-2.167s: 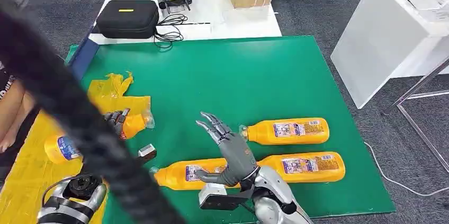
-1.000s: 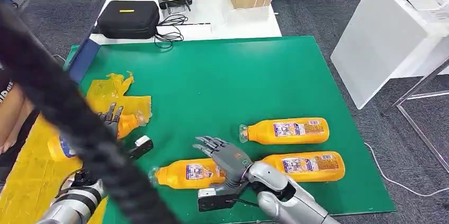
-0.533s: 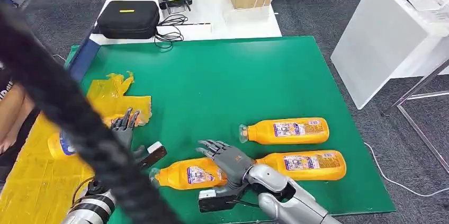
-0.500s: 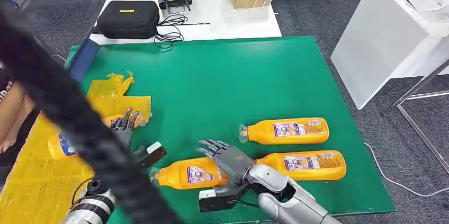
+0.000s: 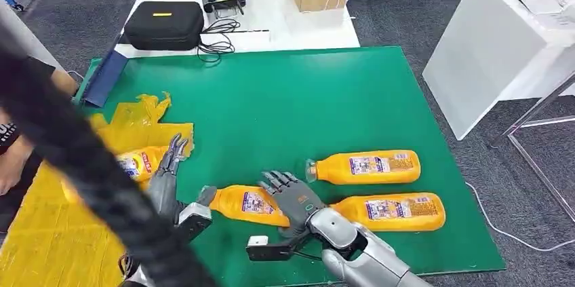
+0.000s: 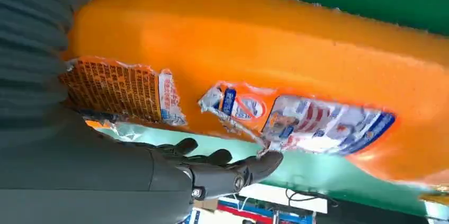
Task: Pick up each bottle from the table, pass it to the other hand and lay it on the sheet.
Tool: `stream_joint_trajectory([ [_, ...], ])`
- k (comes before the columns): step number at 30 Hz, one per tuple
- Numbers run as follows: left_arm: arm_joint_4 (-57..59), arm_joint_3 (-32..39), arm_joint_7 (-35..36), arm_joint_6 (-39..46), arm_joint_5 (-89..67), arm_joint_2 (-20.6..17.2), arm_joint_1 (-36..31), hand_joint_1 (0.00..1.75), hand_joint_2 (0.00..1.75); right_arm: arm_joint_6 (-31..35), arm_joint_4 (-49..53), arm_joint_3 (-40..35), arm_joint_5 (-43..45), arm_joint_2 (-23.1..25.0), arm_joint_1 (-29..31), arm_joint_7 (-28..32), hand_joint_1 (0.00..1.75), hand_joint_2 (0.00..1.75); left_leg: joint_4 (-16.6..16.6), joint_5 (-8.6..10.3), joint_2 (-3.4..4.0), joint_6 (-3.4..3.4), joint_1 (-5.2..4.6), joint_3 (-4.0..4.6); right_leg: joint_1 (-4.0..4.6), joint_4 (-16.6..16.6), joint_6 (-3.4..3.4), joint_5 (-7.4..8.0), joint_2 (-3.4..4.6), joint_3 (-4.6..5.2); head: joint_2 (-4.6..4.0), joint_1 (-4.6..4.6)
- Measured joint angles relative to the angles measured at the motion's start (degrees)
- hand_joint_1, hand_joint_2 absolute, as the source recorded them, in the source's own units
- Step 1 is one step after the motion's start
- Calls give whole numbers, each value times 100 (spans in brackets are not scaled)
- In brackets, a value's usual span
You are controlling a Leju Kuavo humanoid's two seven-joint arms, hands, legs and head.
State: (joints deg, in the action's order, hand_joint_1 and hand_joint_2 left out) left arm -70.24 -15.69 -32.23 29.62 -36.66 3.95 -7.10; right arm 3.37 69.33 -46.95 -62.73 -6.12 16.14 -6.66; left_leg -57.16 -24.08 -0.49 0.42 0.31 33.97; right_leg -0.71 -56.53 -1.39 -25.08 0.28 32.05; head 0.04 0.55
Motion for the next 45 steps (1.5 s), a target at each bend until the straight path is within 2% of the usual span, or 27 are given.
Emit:
stream_joint_trajectory([
  [7,-1149,-245,-501,-206,864,44,394,0,175,-204,-556,-96,-234,287,282,-109,175,175,2,3,29,-5,13,-18,11,0,17,12,20,-5,0,0],
  [11,-1724,-411,-593,-286,1076,46,529,0,175,-249,-971,-138,-201,455,524,-112,175,175,3,3,30,-5,14,-31,11,0,15,16,25,-12,0,0],
  [18,-2169,-676,-729,-334,1282,46,595,0,175,-245,-1404,-63,610,625,758,396,175,175,3,6,32,-9,14,-50,11,2,14,29,35,-25,0,0],
  [22,-2298,-735,-776,-389,1434,44,618,0,175,-87,-1414,59,1034,647,734,450,175,175,3,13,31,-15,14,-48,11,1,17,36,35,-23,0,0],
  [30,-2508,-780,-783,-577,1618,35,706,0,175,306,-1165,402,1383,680,449,562,175,175,2,15,29,-13,14,-35,11,1,14,38,34,-15,0,0],
  [33,-2549,-787,-626,-880,1810,33,727,0,175,842,-899,640,1708,723,162,800,175,175,2,16,24,-13,14,-15,10,1,14,37,32,-2,0,2],
  [38,-2528,-785,-111,-1560,2386,31,771,0,175,1547,36,1204,2507,839,-559,1644,175,175,1,19,18,-12,14,29,10,0,13,37,29,36,0,0],
  [42,-2277,-759,277,-1877,2732,31,693,0,175,1709,605,1589,3290,975,-976,2357,175,175,1,19,19,-12,13,44,10,0,13,36,29,54,0,0],
  [45,-2112,-724,351,-1908,2783,31,642,0,175,1748,846,1738,3405,1041,-1142,2522,175,175,1,18,24,-12,13,49,9,0,13,37,31,61,0,0],
])
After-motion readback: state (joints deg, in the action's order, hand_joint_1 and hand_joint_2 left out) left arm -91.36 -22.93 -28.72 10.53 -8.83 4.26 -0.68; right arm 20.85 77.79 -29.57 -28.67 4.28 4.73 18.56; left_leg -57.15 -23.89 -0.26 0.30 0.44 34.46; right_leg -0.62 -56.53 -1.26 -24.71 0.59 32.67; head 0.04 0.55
